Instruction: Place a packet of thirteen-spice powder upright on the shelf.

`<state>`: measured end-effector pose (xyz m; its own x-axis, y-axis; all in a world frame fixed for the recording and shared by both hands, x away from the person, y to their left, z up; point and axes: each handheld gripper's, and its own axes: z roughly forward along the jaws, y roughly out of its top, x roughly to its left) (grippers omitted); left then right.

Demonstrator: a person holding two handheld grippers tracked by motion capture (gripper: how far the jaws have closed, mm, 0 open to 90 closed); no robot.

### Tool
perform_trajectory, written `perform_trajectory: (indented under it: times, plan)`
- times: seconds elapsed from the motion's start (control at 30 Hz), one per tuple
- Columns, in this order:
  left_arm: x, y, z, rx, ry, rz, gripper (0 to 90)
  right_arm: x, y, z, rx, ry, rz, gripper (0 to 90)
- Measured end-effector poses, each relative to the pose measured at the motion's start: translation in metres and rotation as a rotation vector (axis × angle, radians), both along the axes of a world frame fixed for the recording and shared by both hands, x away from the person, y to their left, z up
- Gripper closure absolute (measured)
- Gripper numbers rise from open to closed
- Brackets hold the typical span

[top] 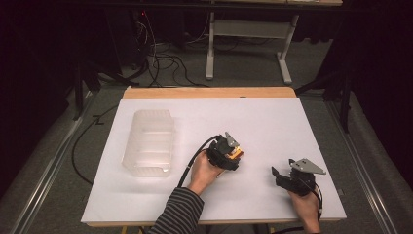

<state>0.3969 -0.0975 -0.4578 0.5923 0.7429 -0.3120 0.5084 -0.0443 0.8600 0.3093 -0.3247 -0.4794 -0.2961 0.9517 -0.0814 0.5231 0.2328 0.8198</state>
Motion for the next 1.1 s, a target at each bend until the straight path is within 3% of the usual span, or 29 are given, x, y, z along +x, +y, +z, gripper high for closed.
perform_trajectory:
  times: [0.43,0.57,1.1]
  plan:
    - [-0.010,0.022,0.027,-0.048,-0.068,0.029,32.8,0.000,0.000,0.000,-0.002,-0.001,0.001,26.7]
    - [-0.011,0.030,0.032,-0.082,-0.071,0.049,32.8,0.000,0.000,0.000,-0.002,0.000,0.002,26.8]
    - [-0.014,0.062,0.044,-0.119,-0.100,0.109,32.8,0.000,0.000,0.000,-0.011,-0.003,0.004,26.7]
